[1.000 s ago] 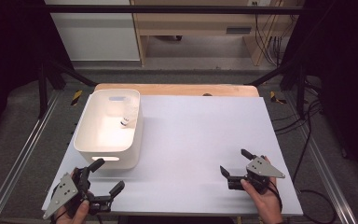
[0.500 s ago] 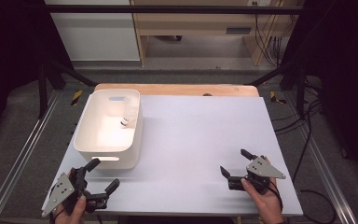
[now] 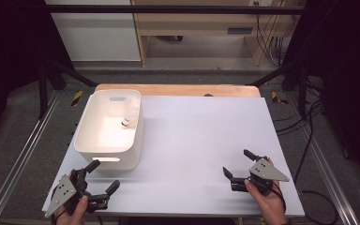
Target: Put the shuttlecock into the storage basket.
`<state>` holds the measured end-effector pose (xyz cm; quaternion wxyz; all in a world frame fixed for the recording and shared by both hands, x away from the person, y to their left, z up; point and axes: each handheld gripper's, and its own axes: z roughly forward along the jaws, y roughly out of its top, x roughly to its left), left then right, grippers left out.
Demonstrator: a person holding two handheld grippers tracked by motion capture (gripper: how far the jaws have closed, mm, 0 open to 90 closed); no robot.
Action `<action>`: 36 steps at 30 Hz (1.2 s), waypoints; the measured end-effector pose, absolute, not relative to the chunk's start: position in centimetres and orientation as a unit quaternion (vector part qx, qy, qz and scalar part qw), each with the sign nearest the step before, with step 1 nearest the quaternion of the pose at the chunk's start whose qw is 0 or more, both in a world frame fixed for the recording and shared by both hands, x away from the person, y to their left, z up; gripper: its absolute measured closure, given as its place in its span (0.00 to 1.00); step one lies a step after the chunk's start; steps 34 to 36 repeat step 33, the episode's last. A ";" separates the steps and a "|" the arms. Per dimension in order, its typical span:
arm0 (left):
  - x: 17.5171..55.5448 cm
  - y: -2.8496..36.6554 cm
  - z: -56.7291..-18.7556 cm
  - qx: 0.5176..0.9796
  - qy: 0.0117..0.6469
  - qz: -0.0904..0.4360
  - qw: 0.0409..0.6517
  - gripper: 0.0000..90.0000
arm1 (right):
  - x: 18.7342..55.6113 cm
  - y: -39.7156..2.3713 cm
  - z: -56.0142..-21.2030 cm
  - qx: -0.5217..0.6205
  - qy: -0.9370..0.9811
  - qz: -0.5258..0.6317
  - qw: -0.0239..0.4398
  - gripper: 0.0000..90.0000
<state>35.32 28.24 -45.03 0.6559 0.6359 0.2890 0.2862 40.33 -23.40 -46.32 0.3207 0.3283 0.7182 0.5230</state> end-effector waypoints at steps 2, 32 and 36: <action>35.5 28.3 -45.2 0.637 0.287 0.288 0.654 0.04 | 40.3 -23.4 -46.3 0.326 0.717 0.525 0.323 0.05; 36.8 27.9 -46.5 0.654 0.279 0.291 0.640 0.04 | 39.3 -26.8 -46.7 0.345 0.691 0.527 0.354 0.04; 36.8 27.9 -46.5 0.654 0.278 0.292 0.640 0.04 | 39.4 -26.7 -46.8 0.347 0.691 0.528 0.351 0.04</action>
